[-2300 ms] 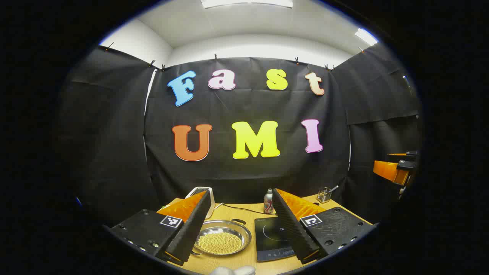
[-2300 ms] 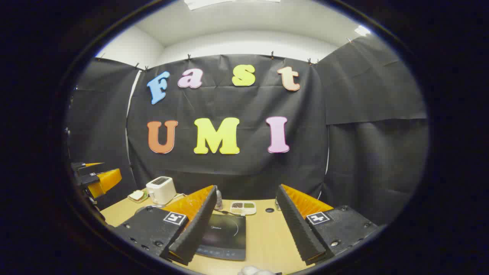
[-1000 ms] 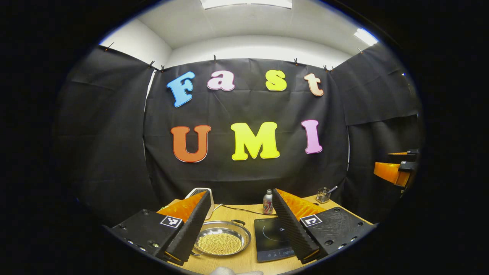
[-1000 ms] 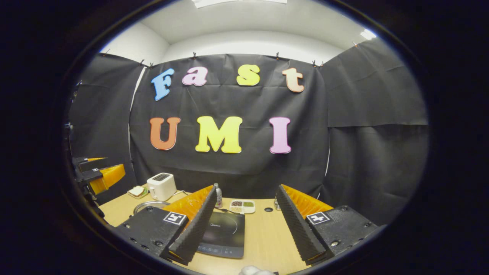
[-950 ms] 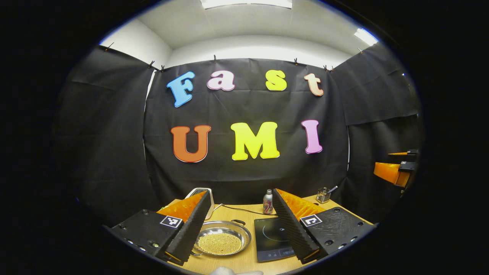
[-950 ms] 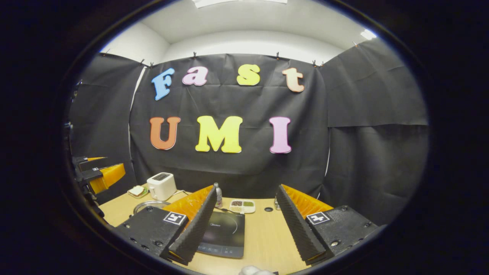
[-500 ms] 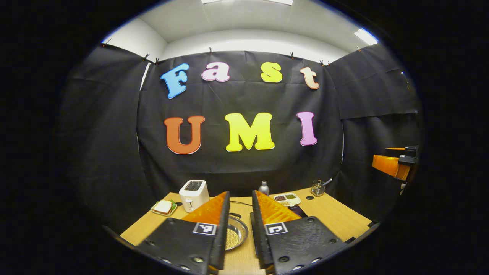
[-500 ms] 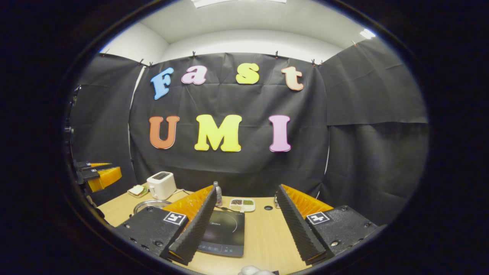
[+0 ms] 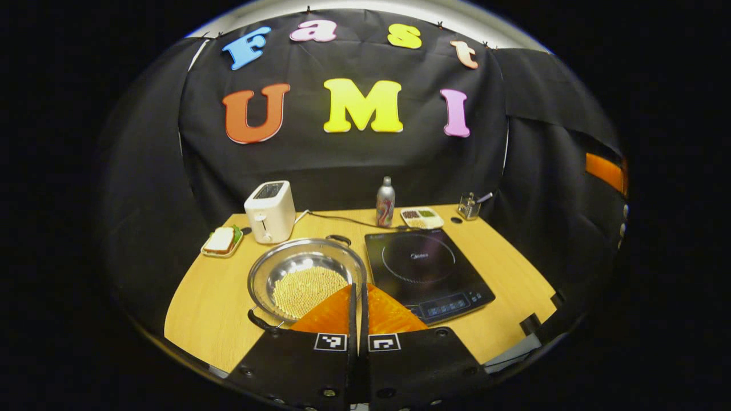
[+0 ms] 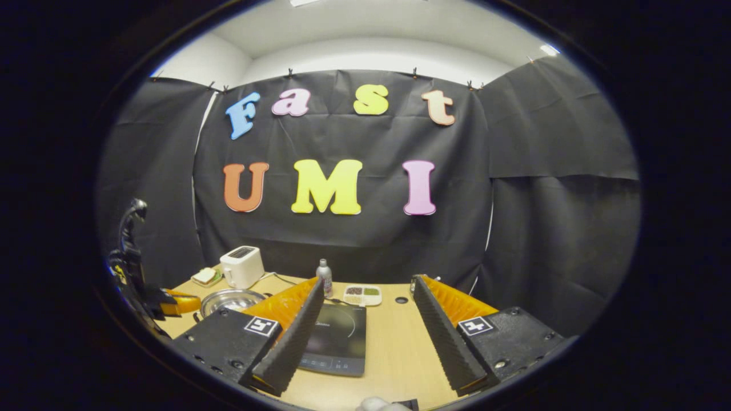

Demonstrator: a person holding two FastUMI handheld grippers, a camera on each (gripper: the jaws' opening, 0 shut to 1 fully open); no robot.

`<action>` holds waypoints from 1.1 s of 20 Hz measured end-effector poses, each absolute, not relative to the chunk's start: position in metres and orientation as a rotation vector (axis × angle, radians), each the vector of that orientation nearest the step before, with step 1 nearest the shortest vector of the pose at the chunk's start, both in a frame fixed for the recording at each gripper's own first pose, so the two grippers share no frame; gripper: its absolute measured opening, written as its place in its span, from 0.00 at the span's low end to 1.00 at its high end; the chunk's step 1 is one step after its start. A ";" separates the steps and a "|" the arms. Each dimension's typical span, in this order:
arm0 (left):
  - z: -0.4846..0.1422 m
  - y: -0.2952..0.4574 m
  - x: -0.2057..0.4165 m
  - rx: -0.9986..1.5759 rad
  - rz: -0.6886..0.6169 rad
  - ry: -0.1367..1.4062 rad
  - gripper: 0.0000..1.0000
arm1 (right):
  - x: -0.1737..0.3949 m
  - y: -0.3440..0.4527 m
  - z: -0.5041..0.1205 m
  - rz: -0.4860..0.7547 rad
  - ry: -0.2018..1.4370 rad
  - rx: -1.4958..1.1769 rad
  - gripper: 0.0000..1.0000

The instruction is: First push the handle of the pot to place it horizontally, then grasp the pot with both hands and set it on the induction cooktop.

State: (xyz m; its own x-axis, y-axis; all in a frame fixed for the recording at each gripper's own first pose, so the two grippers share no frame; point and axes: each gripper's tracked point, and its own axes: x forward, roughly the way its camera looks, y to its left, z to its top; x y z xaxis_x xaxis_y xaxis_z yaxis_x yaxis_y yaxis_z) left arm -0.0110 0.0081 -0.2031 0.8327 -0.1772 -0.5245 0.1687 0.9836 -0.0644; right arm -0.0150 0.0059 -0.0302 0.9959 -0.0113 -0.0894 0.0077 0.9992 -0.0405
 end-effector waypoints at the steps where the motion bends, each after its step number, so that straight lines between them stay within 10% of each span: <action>1: -0.218 0.008 -0.011 -0.006 -0.192 0.597 0.00 | -0.016 0.005 -0.034 -0.014 0.098 -0.040 0.99; 22: -0.374 0.112 0.001 0.129 -0.134 1.068 0.10 | -0.012 -0.006 -0.063 -0.074 0.192 -0.041 0.96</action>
State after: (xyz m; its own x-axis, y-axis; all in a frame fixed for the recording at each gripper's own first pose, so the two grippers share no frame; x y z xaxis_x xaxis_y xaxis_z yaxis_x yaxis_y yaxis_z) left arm 0.0008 0.1119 -0.3737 0.4748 -0.0466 -0.8788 0.1718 0.9843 0.0406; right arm -0.0122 -0.0064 -0.0628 0.9789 -0.0769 -0.1892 0.0691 0.9965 -0.0476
